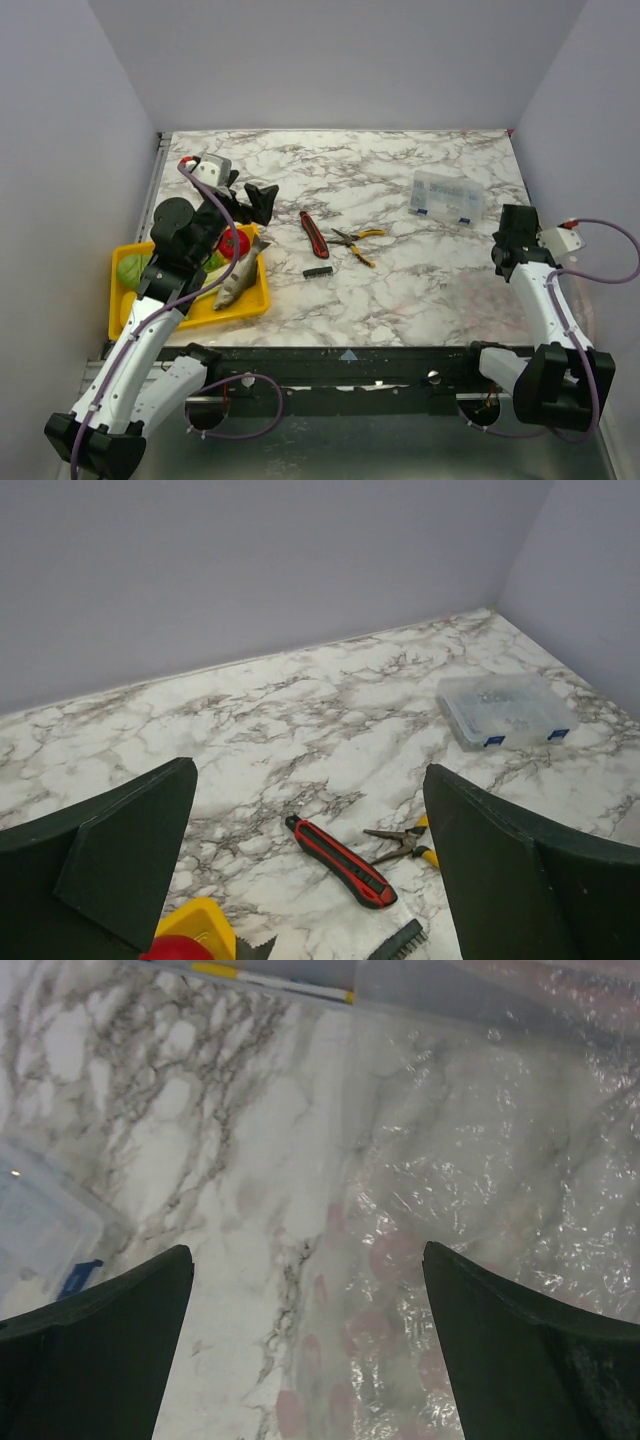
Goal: Place the food in the zip-top bag and seal the zipper
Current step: Move the zipper food storage bag to the center of the board.
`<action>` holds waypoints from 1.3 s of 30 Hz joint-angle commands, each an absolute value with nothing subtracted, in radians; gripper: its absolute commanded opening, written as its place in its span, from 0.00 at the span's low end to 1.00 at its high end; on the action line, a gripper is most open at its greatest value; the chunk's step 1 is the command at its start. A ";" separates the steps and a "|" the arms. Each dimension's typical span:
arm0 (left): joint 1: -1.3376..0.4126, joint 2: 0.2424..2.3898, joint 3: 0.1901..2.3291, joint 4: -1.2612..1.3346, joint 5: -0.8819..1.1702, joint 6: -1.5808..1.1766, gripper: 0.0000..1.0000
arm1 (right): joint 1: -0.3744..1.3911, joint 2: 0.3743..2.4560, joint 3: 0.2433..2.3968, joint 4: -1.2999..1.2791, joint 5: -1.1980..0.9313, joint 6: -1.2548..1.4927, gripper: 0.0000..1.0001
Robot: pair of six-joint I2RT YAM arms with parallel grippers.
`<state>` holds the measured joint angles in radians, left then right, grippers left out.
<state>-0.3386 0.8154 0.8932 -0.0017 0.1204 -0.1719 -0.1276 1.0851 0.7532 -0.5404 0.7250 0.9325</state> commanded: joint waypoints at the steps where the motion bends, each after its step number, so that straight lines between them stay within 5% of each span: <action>1: -0.345 0.804 0.882 -0.009 0.124 -0.163 0.99 | -0.179 1.112 0.679 -0.478 0.591 0.978 1.00; 19: -0.365 0.800 0.868 -0.014 0.140 -0.188 0.99 | -0.125 1.375 0.566 -0.261 0.139 0.828 1.00; 39: -0.365 0.827 0.871 -0.017 0.144 -0.195 0.99 | 0.590 1.374 0.714 -0.258 0.147 0.962 1.00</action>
